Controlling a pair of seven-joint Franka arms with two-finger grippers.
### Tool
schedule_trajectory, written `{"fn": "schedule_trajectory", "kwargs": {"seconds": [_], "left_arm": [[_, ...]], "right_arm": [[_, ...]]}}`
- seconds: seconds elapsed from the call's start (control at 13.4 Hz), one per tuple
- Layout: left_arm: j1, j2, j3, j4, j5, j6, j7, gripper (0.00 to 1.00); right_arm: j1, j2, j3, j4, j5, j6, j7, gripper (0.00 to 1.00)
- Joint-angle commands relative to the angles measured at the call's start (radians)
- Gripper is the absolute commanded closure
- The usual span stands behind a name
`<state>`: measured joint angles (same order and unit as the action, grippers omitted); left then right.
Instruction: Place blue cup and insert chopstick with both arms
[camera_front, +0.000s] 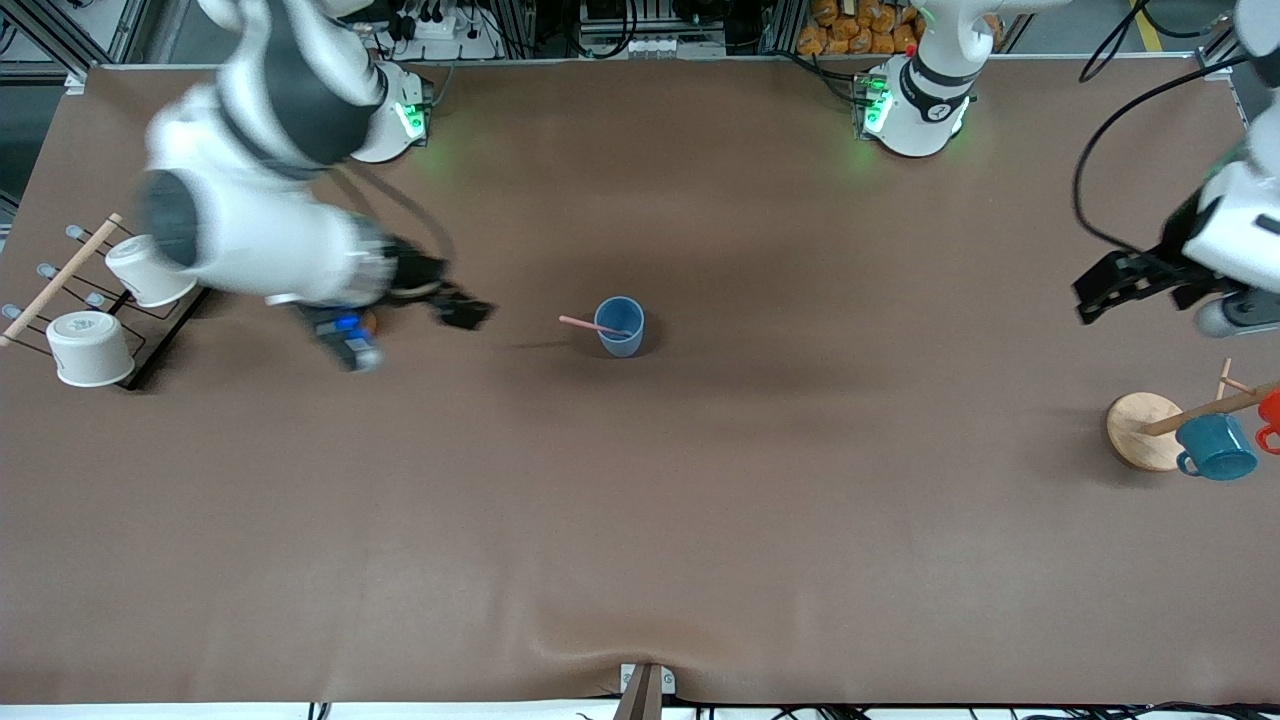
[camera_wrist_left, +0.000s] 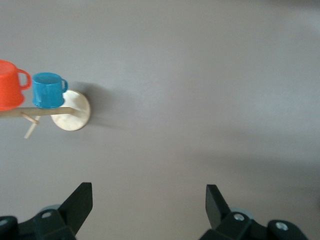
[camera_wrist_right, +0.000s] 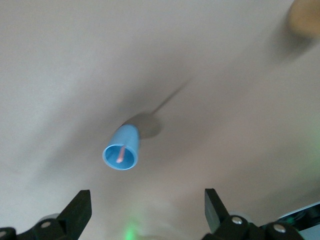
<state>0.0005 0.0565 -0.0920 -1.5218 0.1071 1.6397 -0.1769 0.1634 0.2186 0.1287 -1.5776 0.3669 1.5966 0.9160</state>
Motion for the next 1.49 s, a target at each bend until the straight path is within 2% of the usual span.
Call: {"fn": "schedule_trajectory", "kwargs": {"seconds": [0.0, 0.15, 0.22, 0.37, 0.45, 0.74, 1.04, 1.41], "left_arm": [[-0.007, -0.030, 0.034, -0.021, -0.009, -0.038, 0.106, 0.00], [-0.005, -0.043, 0.037, -0.023, -0.009, -0.046, 0.138, 0.00], [-0.004, -0.046, 0.037, -0.023, -0.010, -0.060, 0.140, 0.00], [-0.004, -0.055, 0.040, -0.024, -0.015, -0.078, 0.154, 0.00], [0.001, -0.059, 0.037, -0.024, -0.020, -0.078, 0.154, 0.00], [0.006, -0.060, 0.034, -0.026, -0.038, -0.078, 0.149, 0.00], [0.007, -0.060, 0.034, -0.034, -0.090, -0.072, 0.151, 0.00], [0.006, -0.069, 0.031, -0.040, -0.098, -0.080, 0.139, 0.00]], "right_arm": [[-0.115, 0.004, 0.017, 0.056, -0.099, -0.087, -0.243, 0.00], [-0.156, -0.004, 0.002, 0.070, -0.205, -0.089, -0.471, 0.00], [-0.160, -0.008, -0.038, 0.071, -0.256, -0.095, -0.620, 0.00], [-0.183, -0.013, -0.125, 0.086, -0.261, -0.096, -0.873, 0.00], [-0.214, -0.030, -0.132, 0.087, -0.263, -0.104, -0.940, 0.00], [-0.246, -0.149, -0.156, 0.071, -0.266, -0.161, -0.960, 0.00], [-0.234, -0.290, -0.153, -0.059, -0.267, -0.136, -0.945, 0.00], [-0.222, -0.291, -0.150, -0.053, -0.286, -0.116, -0.947, 0.00]]}}
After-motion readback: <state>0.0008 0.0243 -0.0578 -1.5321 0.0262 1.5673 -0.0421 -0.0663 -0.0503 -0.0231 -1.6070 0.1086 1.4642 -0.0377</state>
